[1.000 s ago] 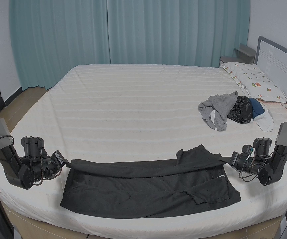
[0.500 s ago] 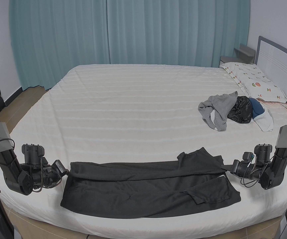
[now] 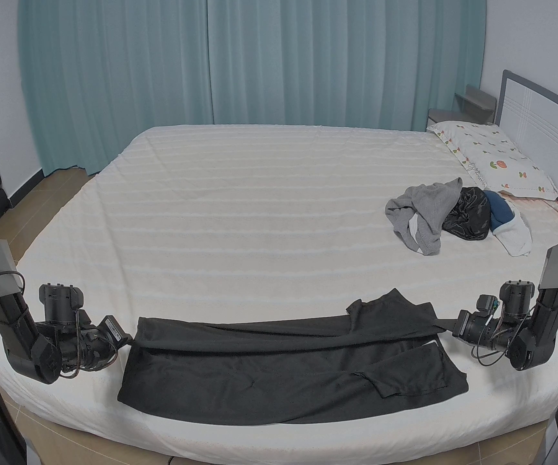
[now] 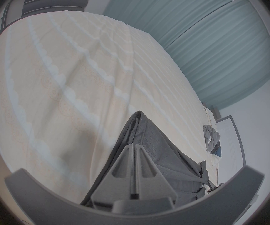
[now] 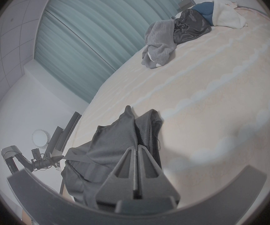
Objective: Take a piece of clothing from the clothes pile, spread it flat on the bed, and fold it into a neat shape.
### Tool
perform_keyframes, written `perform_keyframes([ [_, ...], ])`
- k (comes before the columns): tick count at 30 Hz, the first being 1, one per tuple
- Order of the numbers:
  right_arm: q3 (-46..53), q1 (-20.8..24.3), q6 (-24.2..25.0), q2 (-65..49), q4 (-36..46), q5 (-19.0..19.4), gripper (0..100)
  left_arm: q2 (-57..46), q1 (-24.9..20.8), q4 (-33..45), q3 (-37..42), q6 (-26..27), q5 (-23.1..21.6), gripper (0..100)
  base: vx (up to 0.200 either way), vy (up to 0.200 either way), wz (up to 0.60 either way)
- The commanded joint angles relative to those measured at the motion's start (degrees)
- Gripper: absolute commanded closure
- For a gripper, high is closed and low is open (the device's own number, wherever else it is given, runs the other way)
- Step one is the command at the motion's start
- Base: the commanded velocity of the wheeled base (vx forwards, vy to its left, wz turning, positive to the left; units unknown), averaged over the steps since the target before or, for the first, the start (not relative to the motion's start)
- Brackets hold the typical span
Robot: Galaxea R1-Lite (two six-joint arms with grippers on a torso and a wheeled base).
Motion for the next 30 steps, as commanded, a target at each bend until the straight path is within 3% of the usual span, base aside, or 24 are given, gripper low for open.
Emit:
perform_keyframes([
  [1, 1.07, 0.11, -0.38, 1.22, -0.21, -0.06, 100, 0.16, 0.02, 0.00, 0.68, 0.17, 0.07, 100, 0.000, 0.000, 0.00],
  [8, 1.24, 0.11, -3.11, 2.80, -0.74, -0.32, 100, 1.92, 0.10, 0.00, 2.61, 4.92, 0.07, 100, 0.000, 0.000, 0.00],
  [12, 1.24, 0.38, -4.07, 3.24, -0.74, -0.49, 100, 2.71, -0.07, 0.00, 2.43, 5.10, 0.07, 100, 0.000, 0.000, 0.00],
  [13, 1.33, 0.46, -4.25, 3.24, -0.74, -0.58, 0, 2.80, -0.07, 0.00, 2.52, 5.10, 0.07, 100, 0.000, 0.000, 0.00],
  [15, 1.24, 0.64, -4.51, 3.24, -0.74, -0.58, 0, 2.98, -0.25, 0.00, 2.61, 5.01, 0.07, 100, 0.000, 0.000, 0.00],
  [16, 1.24, 0.64, -4.51, 3.24, -0.74, -0.58, 0, 3.06, -0.33, 0.00, 2.61, 5.01, 0.07, 0, 0.000, 0.000, 0.00],
  [21, 1.15, 0.64, -4.16, 1.75, -1.79, -0.58, 0, 2.71, -0.33, 0.00, 2.52, 5.01, 0.16, 0, 0.000, 0.000, 0.00],
  [27, -1.75, -0.06, 1.55, -2.82, -1.44, -0.85, 0, 1.75, 0.10, 0.00, 0.85, 4.39, 0.25, 0, 0.000, 0.000, 0.00],
  [30, -2.80, 0.11, 2.87, -2.65, -0.74, -0.93, 0, 0.60, 0.10, 0.09, -1.61, 1.49, 0.60, 0, 0.000, 0.000, 0.00],
])
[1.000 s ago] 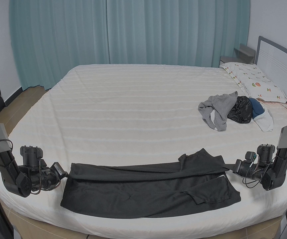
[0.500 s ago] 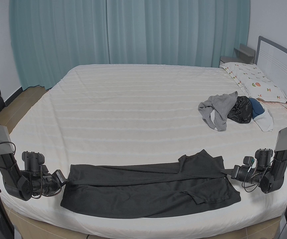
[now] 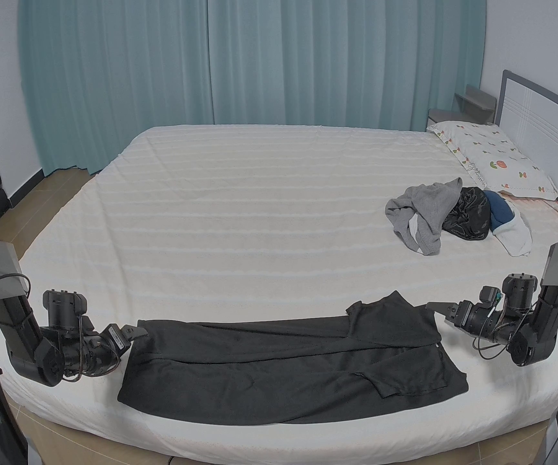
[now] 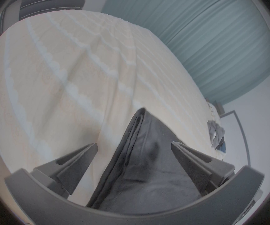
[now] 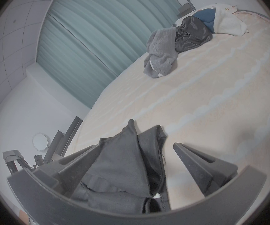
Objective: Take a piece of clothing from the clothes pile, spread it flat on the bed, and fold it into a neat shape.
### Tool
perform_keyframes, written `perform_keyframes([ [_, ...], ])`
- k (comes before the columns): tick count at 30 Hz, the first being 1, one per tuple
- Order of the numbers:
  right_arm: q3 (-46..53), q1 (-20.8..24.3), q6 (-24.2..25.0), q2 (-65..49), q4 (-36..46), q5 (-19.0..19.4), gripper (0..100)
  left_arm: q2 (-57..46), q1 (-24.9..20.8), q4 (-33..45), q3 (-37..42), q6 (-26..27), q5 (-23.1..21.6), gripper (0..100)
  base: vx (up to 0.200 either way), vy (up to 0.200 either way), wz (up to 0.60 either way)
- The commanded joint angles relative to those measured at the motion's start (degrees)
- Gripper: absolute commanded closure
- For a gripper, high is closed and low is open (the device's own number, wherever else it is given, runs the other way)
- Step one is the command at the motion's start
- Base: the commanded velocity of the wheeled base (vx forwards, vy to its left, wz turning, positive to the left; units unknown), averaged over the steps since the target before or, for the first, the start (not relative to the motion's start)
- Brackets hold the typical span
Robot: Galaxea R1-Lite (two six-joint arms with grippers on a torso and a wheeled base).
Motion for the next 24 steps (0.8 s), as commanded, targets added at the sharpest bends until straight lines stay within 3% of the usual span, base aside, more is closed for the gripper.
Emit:
perform_keyframes([
  [1, -1.53, 0.06, 0.96, -1.62, 0.62, -0.03, 0, -1.47, 0.19, 0.00, -2.41, -1.85, 0.27, 0, 0.000, 0.000, 0.00],
  [2, -2.68, 0.24, 2.10, -1.10, 1.32, -0.03, 0, -2.00, 0.19, 0.62, -4.61, -4.57, 0.27, 0, 0.000, 0.000, 0.00],
  [4, -2.76, 0.24, 2.28, -1.01, 1.41, -0.03, 0, -2.00, 0.10, 0.62, -4.79, -4.75, 0.27, 0, 0.000, 0.000, 0.00],
  [5, -5.14, 0.33, 6.32, -0.13, 2.99, -0.12, 0, -1.38, 0.10, 0.88, -7.95, -5.98, 0.45, 0, 0.000, 0.000, 0.00],
  [7, -6.63, 0.33, 8.34, 0.31, 4.40, -0.21, 0, -1.21, 0.01, 0.97, -9.44, -5.98, 0.45, 0, 0.000, 0.000, 0.00],
  [13, -10.32, 0.33, 8.78, 1.80, 9.76, -0.47, 0, 1.17, -1.39, 3.52, -12.96, -5.98, 0.36, 0, 0.000, 0.000, 0.00],
  [24, -11.64, 0.50, 8.87, 4.00, 10.46, -0.65, 0, 7.58, -2.18, 3.25, -17.00, -3.08, 0.36, 0, 0.000, 0.000, 0.00],
])
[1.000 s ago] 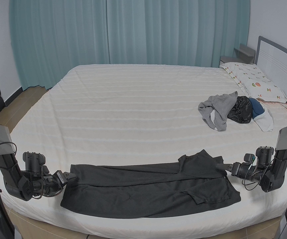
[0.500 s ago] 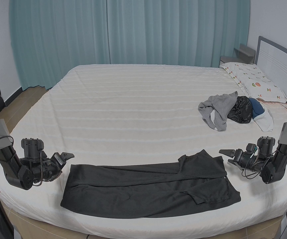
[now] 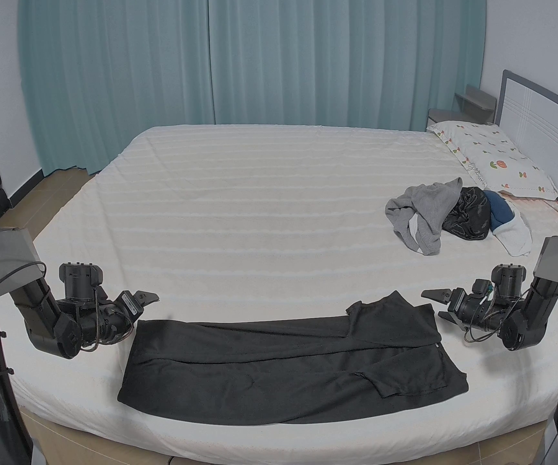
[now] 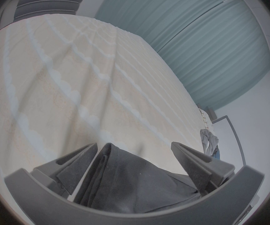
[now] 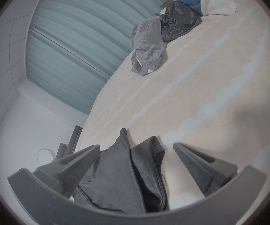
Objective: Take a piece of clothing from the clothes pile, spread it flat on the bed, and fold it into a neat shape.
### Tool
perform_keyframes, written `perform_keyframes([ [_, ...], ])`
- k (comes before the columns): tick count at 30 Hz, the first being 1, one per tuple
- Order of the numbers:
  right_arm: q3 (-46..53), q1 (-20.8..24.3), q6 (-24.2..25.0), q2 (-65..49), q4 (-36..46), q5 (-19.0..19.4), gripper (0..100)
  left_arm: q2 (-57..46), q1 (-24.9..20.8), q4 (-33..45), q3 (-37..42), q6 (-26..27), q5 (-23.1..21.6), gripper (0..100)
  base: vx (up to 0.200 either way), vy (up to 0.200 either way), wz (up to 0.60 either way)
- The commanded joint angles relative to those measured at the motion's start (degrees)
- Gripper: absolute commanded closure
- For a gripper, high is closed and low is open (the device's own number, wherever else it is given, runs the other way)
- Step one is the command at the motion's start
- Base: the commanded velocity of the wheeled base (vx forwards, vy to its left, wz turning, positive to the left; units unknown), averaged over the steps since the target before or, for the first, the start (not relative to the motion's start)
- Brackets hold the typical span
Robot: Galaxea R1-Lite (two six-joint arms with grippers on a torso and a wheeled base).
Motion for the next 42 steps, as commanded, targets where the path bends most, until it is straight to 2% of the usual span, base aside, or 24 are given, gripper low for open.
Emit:
perform_keyframes([
  [1, -0.17, 0.14, 0.00, 1.37, 0.00, 0.05, 0, 3.23, -0.04, 0.00, -1.38, 0.63, 0.11, 0, 0.000, 0.000, 0.00],
  [3, -0.26, 0.23, 0.00, 1.46, 0.00, 0.05, 0, 3.41, -0.04, 0.00, -1.38, 0.63, 0.11, 0, 0.000, 0.000, 0.00],
  [4, -0.26, 0.23, -0.08, 1.46, 0.00, 0.05, 0, 3.58, -0.04, 0.00, -1.38, 0.72, 0.20, 100, 0.000, 0.000, 0.00],
  [10, -0.96, 0.23, 0.00, 2.34, 0.00, -0.83, 0, 3.41, 0.75, -0.18, -0.67, 0.55, 0.82, 100, 0.000, 0.000, 0.00],
  [17, -1.66, 2.16, 0.09, 3.31, -0.09, -3.56, 0, 2.88, 2.07, -0.62, -0.94, 0.46, 3.98, 100, 0.000, 0.000, 0.00],
  [27, -3.16, 2.77, 0.36, 4.10, -0.09, -4.26, 0, 3.14, 1.98, -0.71, -0.67, 0.28, 4.16, 100, 0.000, 0.000, 0.00],
  [28, -3.24, 2.77, 0.44, 4.36, -0.09, -4.26, 100, 3.14, 1.98, -0.71, -0.67, 0.28, 4.16, 100, 0.000, 0.000, 0.00],
  [42, -4.04, 2.16, 1.85, 4.63, -0.26, -5.14, 100, 3.49, 1.90, -0.71, -0.67, 0.28, 4.16, 100, 0.000, 0.000, 0.00],
])
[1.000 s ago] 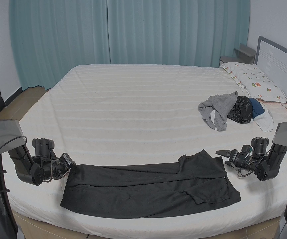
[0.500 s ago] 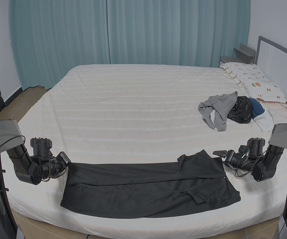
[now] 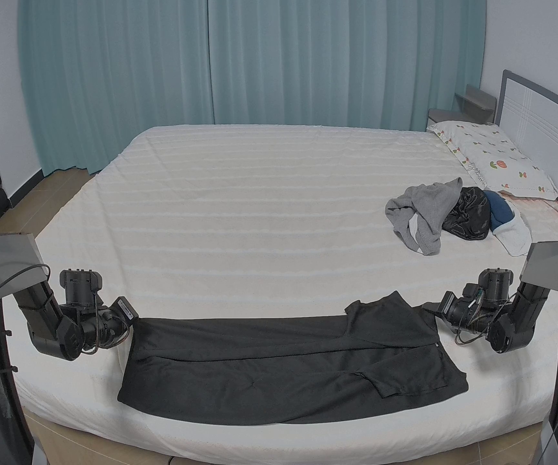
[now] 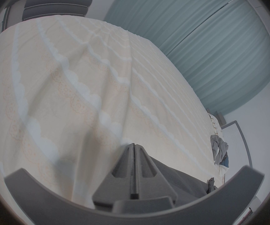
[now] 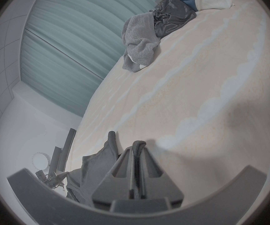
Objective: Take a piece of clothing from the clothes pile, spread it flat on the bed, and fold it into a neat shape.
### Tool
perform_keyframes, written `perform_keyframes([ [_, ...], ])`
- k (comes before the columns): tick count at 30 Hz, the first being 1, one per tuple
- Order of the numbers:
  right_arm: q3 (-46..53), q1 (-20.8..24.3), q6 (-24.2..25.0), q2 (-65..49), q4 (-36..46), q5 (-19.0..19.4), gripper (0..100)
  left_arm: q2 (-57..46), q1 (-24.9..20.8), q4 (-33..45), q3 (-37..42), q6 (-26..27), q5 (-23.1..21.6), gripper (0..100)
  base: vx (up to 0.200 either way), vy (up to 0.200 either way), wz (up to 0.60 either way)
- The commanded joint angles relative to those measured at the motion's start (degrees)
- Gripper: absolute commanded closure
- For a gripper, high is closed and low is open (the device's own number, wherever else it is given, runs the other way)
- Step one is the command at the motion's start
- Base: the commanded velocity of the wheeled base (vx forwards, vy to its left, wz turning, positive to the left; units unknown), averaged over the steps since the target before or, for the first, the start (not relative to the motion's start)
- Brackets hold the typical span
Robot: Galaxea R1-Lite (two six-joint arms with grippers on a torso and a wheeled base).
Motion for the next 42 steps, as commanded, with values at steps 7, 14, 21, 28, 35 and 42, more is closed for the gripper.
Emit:
perform_keyframes([
  [7, -0.05, -1.32, -0.04, -0.16, -0.74, 0.03, 100, 0.10, 0.06, -0.02, -0.31, -0.29, -0.19, 100, 0.000, 0.000, 0.00],
  [14, -0.05, -1.94, -0.04, -0.16, -0.83, -0.76, 100, 0.10, 0.06, -0.02, -0.31, -0.37, -0.10, 100, 0.000, 0.000, 0.00],
  [21, -0.23, -2.20, -0.04, -0.07, -0.83, -1.11, 100, -0.42, 0.06, -0.02, -0.13, -0.99, -0.10, 100, 0.000, 0.000, 0.00],
  [28, -0.84, -2.73, 0.05, 0.02, -0.83, -1.11, 100, -0.34, -0.03, -0.02, -0.04, -0.99, -0.10, 100, 0.000, 0.000, 0.00],
  [35, -0.84, -2.73, 0.05, 0.11, -0.83, -1.20, 100, 0.10, -0.03, -0.02, -0.31, -1.08, -0.19, 100, 0.000, 0.000, 0.00],
  [42, -0.49, -2.47, -0.04, 0.19, -0.83, -1.20, 0, 0.28, -0.21, -0.02, -0.39, -1.08, -0.19, 100, 0.000, 0.000, 0.00],
])
